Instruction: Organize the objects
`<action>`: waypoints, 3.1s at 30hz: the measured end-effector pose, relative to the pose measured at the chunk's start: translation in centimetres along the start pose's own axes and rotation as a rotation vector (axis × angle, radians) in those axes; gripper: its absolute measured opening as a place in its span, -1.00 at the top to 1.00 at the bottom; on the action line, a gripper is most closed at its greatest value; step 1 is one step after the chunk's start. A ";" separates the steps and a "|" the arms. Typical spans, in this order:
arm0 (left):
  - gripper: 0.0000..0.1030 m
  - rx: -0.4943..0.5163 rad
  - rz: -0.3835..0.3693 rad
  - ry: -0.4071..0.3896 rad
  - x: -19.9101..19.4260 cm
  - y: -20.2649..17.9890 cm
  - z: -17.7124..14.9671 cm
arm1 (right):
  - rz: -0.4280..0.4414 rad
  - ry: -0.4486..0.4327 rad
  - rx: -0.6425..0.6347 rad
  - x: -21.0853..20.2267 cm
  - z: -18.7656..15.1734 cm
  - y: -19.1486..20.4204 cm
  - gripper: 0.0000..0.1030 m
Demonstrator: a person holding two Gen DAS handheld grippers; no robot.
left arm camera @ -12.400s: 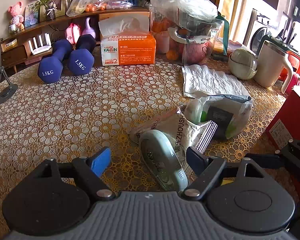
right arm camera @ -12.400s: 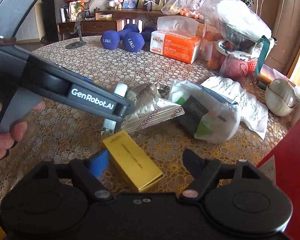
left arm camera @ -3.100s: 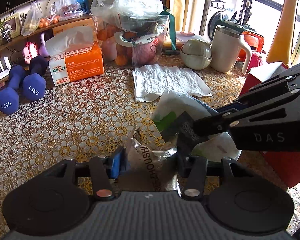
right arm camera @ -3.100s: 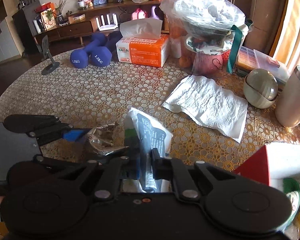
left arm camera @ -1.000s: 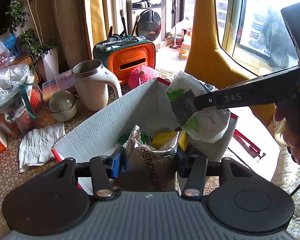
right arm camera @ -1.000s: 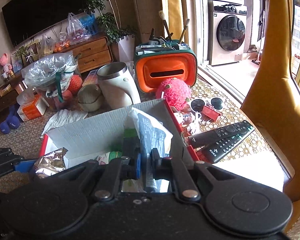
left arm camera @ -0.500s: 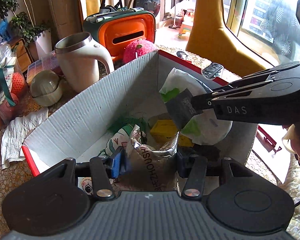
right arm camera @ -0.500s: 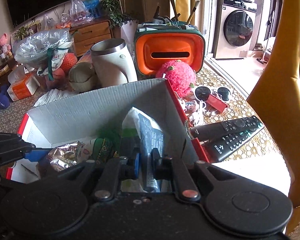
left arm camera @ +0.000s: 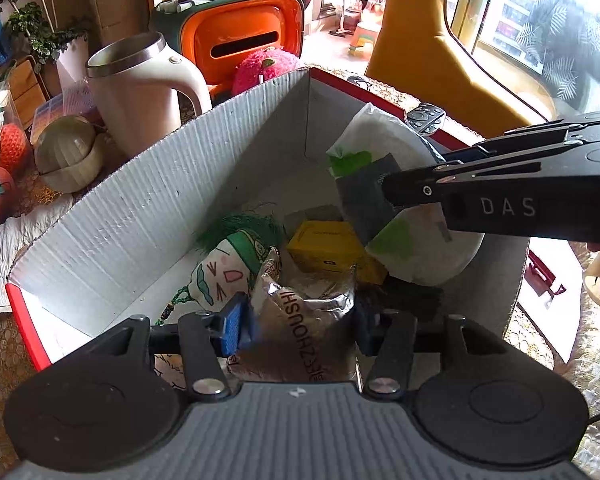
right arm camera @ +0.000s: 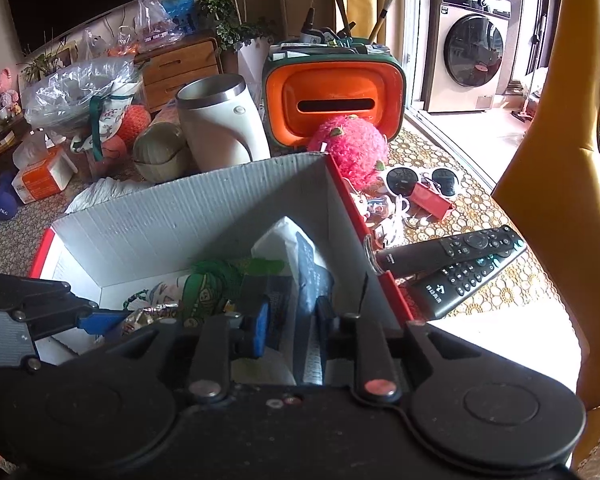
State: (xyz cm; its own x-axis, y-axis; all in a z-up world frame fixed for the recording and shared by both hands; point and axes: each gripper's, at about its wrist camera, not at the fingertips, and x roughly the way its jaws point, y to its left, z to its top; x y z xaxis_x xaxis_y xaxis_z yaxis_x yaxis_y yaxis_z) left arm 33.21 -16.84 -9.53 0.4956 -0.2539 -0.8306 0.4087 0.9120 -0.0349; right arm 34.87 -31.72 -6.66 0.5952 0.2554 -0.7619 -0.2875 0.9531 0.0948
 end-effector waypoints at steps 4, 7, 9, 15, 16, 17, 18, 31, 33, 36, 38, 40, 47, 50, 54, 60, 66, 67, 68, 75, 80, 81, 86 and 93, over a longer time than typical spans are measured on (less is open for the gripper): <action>-0.09 0.004 0.004 -0.009 -0.3 -0.1 -0.2 | 0.001 -0.011 0.002 -0.8 -0.2 -0.1 0.31; -0.17 0.004 -0.002 -0.014 -0.9 -0.2 -0.4 | -0.004 -0.022 -0.002 -1.5 -0.4 0.1 0.18; -0.18 0.001 -0.002 -0.027 -1.6 -0.2 -0.5 | -0.012 -0.032 -0.003 -1.9 -0.5 0.1 0.08; -0.26 -0.014 0.006 -0.074 -4.2 0.0 -0.8 | 0.009 -0.060 0.004 -4.0 -0.9 0.4 0.01; -0.26 -0.017 0.007 -0.083 -4.7 0.1 -0.9 | 0.015 -0.067 0.001 -4.5 -1.0 0.6 -0.01; -0.27 -0.020 0.008 -0.092 -5.2 0.1 -1.0 | 0.023 -0.074 -0.001 -4.9 -1.2 0.8 -0.02; -0.28 -0.022 0.010 -0.102 -5.8 0.2 -1.1 | 0.031 -0.082 -0.003 -5.5 -1.3 1.0 -0.03; -0.38 -0.027 0.044 -0.235 -13.9 0.7 -4.2 | 0.102 -0.208 -0.053 -12.0 -3.9 4.6 -0.35; -0.40 -0.034 0.045 -0.261 -15.0 0.9 -4.9 | 0.114 -0.224 -0.053 -12.8 -4.4 5.0 -0.39; -0.43 -0.044 0.058 -0.289 -16.6 1.1 -5.8 | 0.120 -0.248 -0.056 -13.8 -5.1 5.4 -0.48; -0.52 -0.049 0.062 -0.309 -17.6 1.2 -6.6 | 0.127 -0.263 -0.053 -14.5 -5.7 5.7 -0.54; -0.55 -0.055 0.067 -0.325 -18.4 1.2 -7.2 | 0.136 -0.272 -0.048 -15.0 -6.2 6.0 -0.60; -0.69 -0.078 0.096 -0.364 -20.1 1.0 -9.5 | 0.137 -0.314 -0.075 -16.3 -8.0 7.3 -0.71; -0.87 -0.096 0.093 -0.368 -20.6 1.1 -10.3 | 0.150 -0.329 -0.085 -16.9 -8.8 7.8 -0.78; -0.97 -0.116 0.101 -0.388 -21.5 1.0 -11.2 | 0.155 -0.358 -0.085 -17.9 -9.5 8.2 -0.98; -0.99 -0.159 0.090 -0.407 -22.6 1.0 -12.2 | 0.178 -0.377 -0.063 -18.9 -10.8 8.4 -0.98; -0.99 -0.173 0.120 -0.423 -23.4 0.5 -13.2 | 0.179 -0.388 -0.059 -19.6 -11.8 8.6 -0.98; -0.99 -0.176 0.122 -0.425 -23.5 0.5 -13.5 | 0.180 -0.391 -0.055 -19.7 -11.9 8.6 -0.98; -0.99 -0.179 0.120 -0.424 -23.5 0.5 -13.6 | 0.180 -0.393 -0.050 -19.8 -12.1 8.6 -0.98; -0.99 -0.158 0.124 -0.415 -23.7 -0.4 -14.7 | 0.170 -0.400 -0.020 -20.2 -12.9 8.5 -0.98; -0.99 -0.152 0.130 -0.405 -23.2 -0.7 -15.2 | 0.144 -0.392 -0.026 -20.0 -13.4 8.8 -0.98; -0.99 -0.154 0.132 -0.402 -23.2 -0.7 -15.3 | 0.145 -0.389 -0.018 -19.9 -13.5 8.8 -0.98; -0.99 -0.179 0.115 -0.385 -22.8 -0.3 -15.6 | 0.142 -0.377 0.008 -19.7 -13.8 8.4 -0.98; -0.99 -0.206 0.099 -0.395 -23.2 0.5 -15.8 | 0.138 -0.355 0.017 -19.5 -14.0 8.3 -0.98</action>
